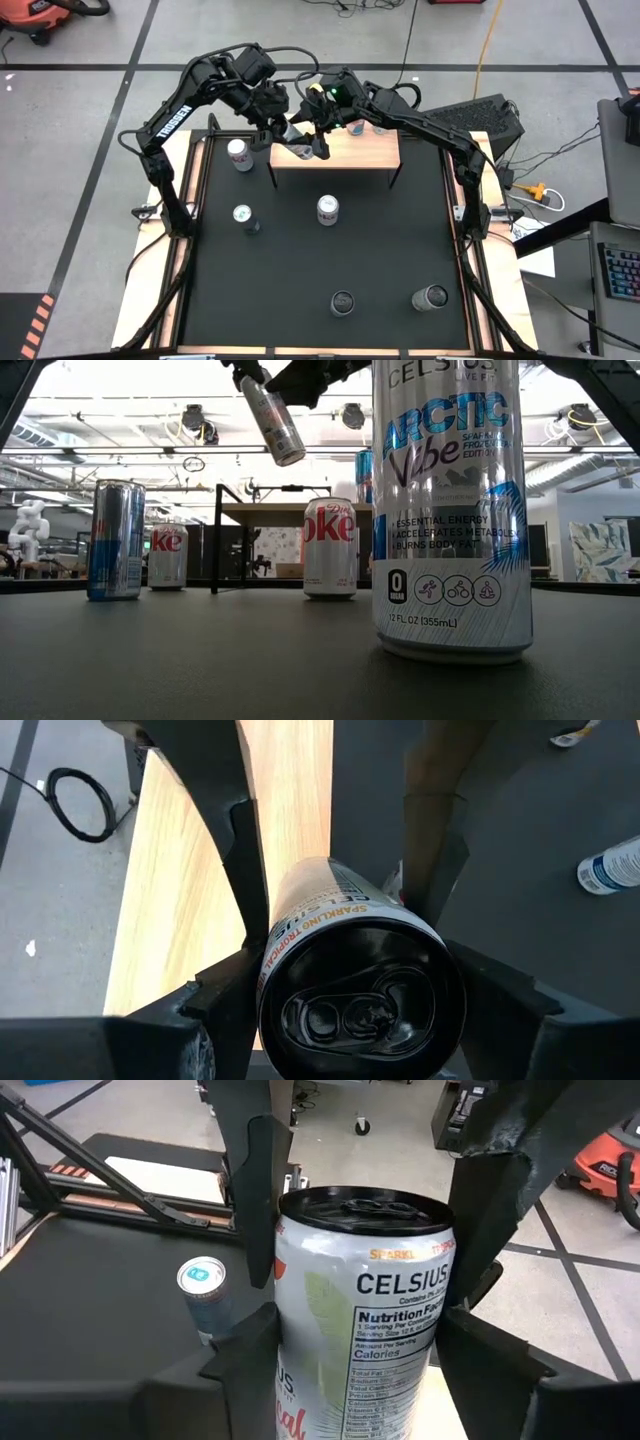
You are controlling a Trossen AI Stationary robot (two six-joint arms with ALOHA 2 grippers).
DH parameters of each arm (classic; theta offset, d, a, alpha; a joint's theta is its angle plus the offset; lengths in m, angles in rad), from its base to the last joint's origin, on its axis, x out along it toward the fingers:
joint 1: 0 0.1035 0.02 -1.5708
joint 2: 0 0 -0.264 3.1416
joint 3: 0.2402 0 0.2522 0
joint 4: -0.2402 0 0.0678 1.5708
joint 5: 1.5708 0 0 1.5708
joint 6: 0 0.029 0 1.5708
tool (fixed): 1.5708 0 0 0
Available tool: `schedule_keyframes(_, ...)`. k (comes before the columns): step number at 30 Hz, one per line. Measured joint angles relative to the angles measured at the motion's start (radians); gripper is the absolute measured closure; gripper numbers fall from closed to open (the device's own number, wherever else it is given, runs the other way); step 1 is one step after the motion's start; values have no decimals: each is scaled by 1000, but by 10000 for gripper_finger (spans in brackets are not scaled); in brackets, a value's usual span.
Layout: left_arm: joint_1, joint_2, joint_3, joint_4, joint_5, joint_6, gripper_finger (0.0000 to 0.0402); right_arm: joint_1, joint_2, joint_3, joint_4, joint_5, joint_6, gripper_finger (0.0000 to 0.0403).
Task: Place canned beverage on shelf
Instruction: Put the left white-yellow soda can on the shelf
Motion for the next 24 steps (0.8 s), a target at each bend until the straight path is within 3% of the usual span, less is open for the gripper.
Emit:
schedule_keyframes(14, 1, 0, 0, 7, -5, 1, 139, -12, -2, 0, 15, -2, 20, 171)
schedule_keyframes(24, -2, 0, 0, 33, 12, 8, 139, -11, 1, -1, 34, -3, 19, 94)
